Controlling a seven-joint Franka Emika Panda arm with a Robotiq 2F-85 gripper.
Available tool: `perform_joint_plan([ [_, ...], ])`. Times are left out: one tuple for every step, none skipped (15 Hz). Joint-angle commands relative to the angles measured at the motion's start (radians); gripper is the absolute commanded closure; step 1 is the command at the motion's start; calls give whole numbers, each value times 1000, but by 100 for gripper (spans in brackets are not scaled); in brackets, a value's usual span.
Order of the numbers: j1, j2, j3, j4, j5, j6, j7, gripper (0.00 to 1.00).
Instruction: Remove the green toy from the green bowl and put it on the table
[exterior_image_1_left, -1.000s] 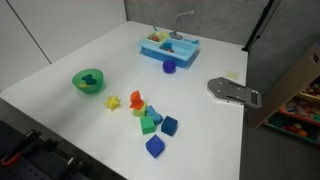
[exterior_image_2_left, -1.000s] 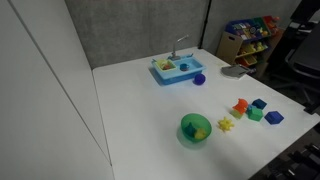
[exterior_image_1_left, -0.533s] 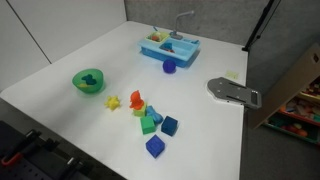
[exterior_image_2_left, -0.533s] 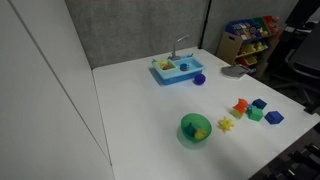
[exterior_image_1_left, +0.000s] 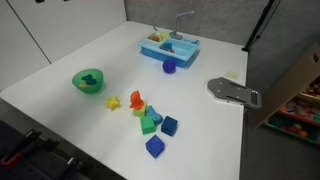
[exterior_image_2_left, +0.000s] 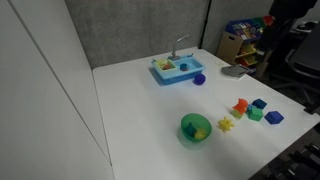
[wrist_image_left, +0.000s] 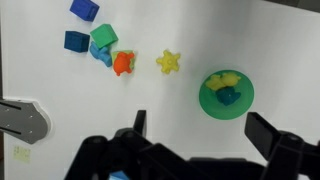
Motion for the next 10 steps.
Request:
perform_joint_plan([
  [23,95,-10,23,35,53,14,0],
  [28,117,-11,21,53,75,6,0],
  [32,138,-11,21,72,93,2,0],
  [37,159,-11,19,94,120,-1,0],
  [41,176,-10,16,110,144,-3,0],
  [45,196,-8,13,125,173,-2,0],
  [49,216,-7,10,136,200,1,0],
  [53,234,-6,9,144,224,5,0],
  [56,252,-4,6,143,252,11,0],
  [60,272,-4,2,137,280,20,0],
])
